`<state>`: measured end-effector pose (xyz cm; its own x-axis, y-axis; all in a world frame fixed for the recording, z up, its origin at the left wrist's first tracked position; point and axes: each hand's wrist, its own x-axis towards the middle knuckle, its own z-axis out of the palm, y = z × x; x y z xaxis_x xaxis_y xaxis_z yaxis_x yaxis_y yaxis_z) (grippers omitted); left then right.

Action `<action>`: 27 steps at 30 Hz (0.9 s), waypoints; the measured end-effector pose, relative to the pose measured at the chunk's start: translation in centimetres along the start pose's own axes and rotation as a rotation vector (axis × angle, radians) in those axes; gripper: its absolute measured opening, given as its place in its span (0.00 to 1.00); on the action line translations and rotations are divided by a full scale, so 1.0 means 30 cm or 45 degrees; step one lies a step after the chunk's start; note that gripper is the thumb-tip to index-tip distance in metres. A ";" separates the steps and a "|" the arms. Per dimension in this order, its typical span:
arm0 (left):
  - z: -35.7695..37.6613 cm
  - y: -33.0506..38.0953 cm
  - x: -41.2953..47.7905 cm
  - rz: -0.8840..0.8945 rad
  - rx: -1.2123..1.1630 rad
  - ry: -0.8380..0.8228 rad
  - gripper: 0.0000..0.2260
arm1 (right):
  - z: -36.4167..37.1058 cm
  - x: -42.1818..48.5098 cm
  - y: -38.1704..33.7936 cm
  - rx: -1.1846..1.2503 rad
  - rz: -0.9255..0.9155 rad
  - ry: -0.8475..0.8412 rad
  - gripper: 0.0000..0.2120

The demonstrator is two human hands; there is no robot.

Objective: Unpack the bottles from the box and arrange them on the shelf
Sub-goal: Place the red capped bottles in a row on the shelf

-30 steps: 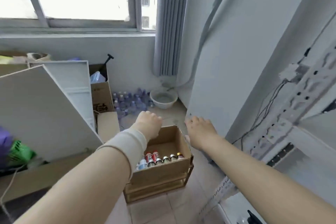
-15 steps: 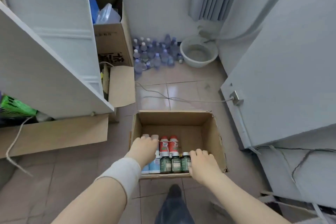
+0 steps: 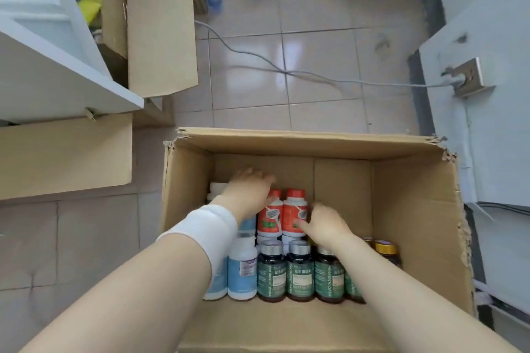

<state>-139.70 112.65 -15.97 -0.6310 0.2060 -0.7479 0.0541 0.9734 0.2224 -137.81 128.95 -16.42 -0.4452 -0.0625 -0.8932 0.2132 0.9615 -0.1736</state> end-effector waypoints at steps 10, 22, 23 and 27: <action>0.024 -0.049 0.085 0.058 -0.165 -0.191 0.20 | -0.006 0.068 0.024 0.542 0.107 -0.129 0.19; -0.167 0.070 -0.160 0.131 -0.823 0.102 0.18 | -0.173 -0.229 0.153 0.968 0.058 0.263 0.23; -0.190 0.090 -0.209 0.147 -0.894 0.167 0.17 | -0.188 -0.285 0.160 1.020 0.033 0.268 0.23; -0.297 0.188 -0.433 0.223 -1.337 0.429 0.07 | -0.242 -0.539 0.171 1.217 -0.049 0.346 0.26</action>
<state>-138.09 114.57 0.57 -0.8650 0.1390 -0.4822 -0.4176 0.3332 0.8453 -135.84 136.84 0.13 -0.6252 0.0891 -0.7754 0.7525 0.3325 -0.5685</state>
